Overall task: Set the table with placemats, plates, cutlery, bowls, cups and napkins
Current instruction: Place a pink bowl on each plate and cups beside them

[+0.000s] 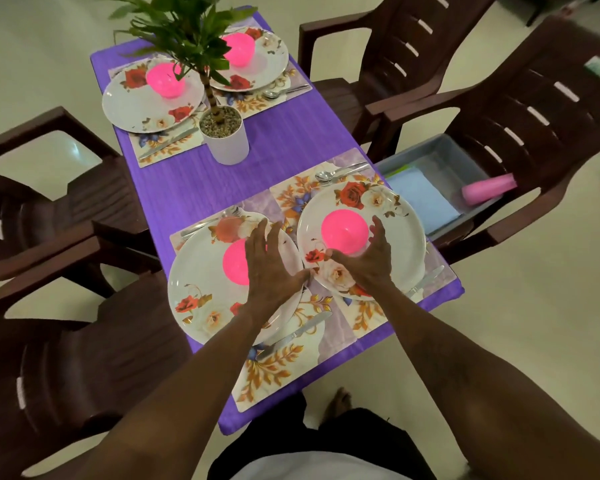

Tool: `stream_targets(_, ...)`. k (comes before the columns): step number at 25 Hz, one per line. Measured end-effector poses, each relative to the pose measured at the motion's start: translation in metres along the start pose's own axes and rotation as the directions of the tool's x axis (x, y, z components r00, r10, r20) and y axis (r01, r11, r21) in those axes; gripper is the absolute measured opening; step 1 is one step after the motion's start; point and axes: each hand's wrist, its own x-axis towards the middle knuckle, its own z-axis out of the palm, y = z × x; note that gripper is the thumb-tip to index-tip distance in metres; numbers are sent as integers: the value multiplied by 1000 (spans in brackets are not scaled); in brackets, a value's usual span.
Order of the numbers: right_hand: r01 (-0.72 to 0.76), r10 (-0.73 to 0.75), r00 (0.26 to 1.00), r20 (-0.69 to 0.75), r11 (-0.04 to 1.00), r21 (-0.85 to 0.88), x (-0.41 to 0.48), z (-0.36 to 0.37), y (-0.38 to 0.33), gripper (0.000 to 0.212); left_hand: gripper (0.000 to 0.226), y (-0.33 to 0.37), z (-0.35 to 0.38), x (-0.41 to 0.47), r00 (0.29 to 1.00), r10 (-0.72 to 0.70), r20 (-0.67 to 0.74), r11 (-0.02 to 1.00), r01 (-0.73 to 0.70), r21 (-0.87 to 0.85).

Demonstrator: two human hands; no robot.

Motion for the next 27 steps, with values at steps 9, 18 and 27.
stream_targets(9, 181, -186, 981, 58, 979, 89, 19, -69, 28, 127, 106, 100, 35, -15, 982, 169, -87, 985, -170, -2)
stream_targets(18, 291, -296, 952, 73, 954, 65, 83, -222, 115, 118, 91, 268, 153, -20, 976, 148, -158, 989, -151, -3)
stream_targets(27, 194, -196, 977, 84, 981, 28, 199, -292, 155, 104, 90, 356, 258, 76, 998, 54, 37, 997, -52, -54)
